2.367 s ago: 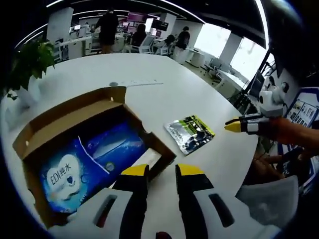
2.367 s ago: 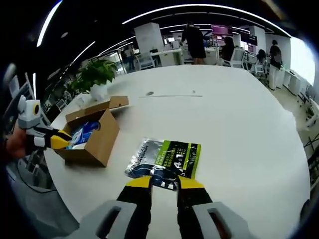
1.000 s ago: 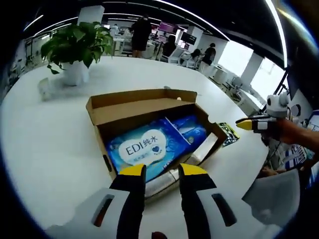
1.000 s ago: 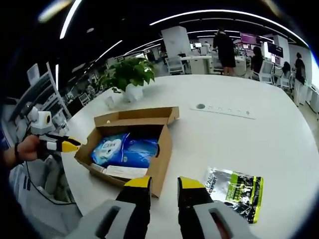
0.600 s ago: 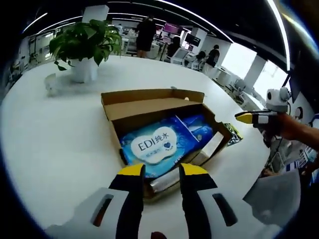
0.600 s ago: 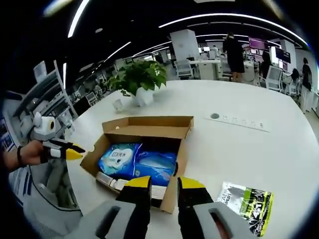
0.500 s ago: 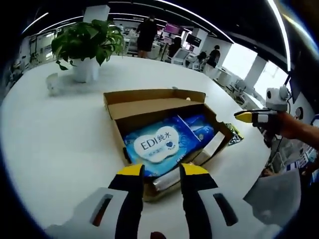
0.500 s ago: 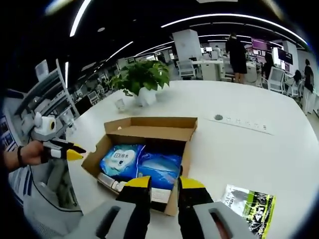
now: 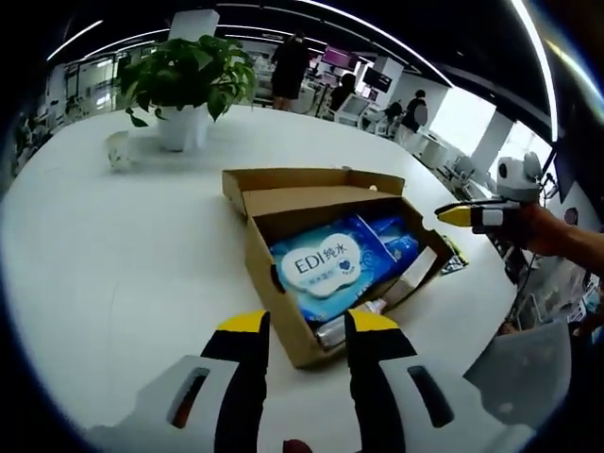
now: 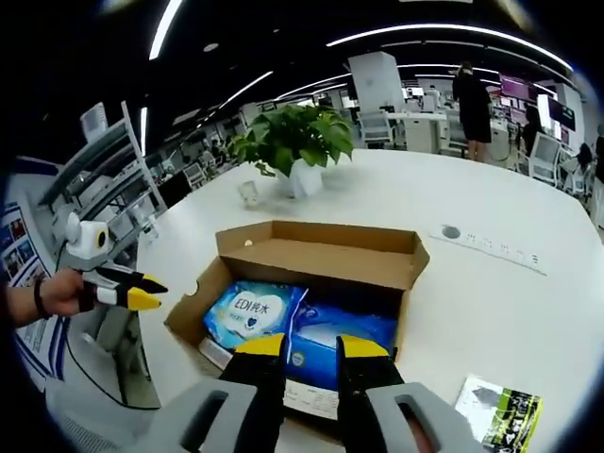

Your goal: Operate the shoe box by opening the lid, removing the specified soft item, and placing it in the target area until the item is outside and the box remains undamaged.

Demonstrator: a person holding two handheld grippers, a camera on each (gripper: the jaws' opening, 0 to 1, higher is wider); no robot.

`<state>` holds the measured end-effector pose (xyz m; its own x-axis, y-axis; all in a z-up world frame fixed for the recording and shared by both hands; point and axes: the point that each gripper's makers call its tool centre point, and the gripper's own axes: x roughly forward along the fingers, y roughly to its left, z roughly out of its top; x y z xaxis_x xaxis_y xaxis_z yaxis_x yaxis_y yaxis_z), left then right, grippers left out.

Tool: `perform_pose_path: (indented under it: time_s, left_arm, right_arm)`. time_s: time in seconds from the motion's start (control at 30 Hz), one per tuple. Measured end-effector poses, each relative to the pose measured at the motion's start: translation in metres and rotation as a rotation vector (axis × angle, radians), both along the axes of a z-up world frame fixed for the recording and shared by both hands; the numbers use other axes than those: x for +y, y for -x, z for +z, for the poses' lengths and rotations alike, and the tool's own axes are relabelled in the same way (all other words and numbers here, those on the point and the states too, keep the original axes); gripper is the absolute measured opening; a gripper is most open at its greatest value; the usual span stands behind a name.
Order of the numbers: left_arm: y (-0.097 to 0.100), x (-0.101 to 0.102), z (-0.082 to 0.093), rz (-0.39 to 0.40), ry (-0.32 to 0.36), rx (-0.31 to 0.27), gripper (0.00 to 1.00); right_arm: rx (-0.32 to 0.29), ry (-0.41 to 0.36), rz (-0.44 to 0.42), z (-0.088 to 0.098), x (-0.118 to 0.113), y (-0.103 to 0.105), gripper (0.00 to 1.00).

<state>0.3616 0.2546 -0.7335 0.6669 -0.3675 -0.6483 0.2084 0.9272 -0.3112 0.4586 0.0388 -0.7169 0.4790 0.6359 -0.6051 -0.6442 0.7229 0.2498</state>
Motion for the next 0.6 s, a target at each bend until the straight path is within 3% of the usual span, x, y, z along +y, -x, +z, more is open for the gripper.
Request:
perform_pose_path:
  time_s: [0.6]
  left_arm:
    - [0.008,0.019,-0.006,0.048,0.014,0.01,0.32]
  right_arm:
    - [0.046,0.02,0.073,-0.023,0.041,-0.001,0.16]
